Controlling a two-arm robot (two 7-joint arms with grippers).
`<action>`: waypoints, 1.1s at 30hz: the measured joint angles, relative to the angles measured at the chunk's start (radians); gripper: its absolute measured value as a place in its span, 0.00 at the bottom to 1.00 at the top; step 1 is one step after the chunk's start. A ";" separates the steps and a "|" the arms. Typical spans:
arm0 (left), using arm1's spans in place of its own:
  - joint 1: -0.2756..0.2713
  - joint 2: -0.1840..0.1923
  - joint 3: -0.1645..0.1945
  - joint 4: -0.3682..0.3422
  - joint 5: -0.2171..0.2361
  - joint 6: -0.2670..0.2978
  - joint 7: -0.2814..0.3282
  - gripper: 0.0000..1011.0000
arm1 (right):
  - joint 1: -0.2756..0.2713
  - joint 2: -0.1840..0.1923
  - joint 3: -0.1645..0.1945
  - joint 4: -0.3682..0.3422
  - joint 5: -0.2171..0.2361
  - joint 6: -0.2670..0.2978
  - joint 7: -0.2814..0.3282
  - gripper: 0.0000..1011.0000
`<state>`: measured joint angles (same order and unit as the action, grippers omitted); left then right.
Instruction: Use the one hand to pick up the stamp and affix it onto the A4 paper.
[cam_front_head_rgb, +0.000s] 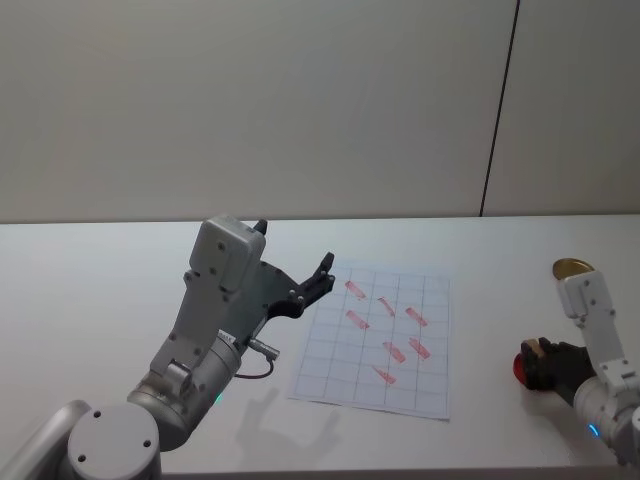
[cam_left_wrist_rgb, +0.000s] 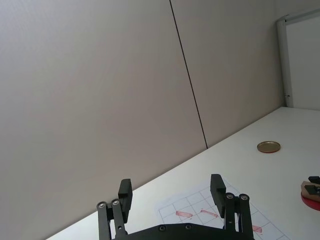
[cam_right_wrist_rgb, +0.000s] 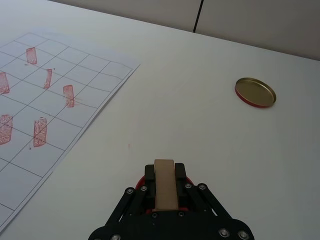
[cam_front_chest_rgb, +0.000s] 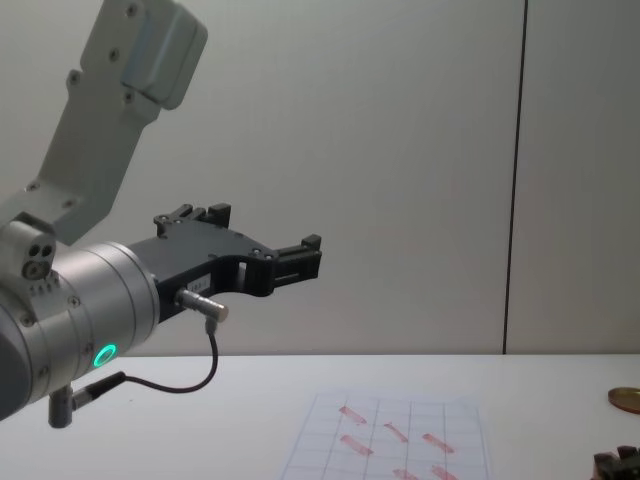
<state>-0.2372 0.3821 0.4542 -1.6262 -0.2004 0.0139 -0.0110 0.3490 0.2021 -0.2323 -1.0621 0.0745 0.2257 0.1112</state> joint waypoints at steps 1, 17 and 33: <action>0.000 0.000 0.000 0.000 0.000 0.000 0.000 0.98 | 0.000 0.000 0.000 0.001 0.000 0.000 -0.001 0.22; 0.000 0.000 0.000 0.000 0.000 0.000 0.000 0.98 | 0.008 -0.007 0.000 0.010 -0.001 0.004 -0.006 0.22; 0.000 0.000 0.000 0.000 0.000 0.000 0.000 0.98 | -0.016 -0.009 -0.006 -0.117 0.016 -0.013 -0.001 0.22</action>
<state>-0.2372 0.3821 0.4542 -1.6262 -0.2004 0.0139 -0.0110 0.3331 0.1932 -0.2381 -1.1788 0.0909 0.2126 0.1104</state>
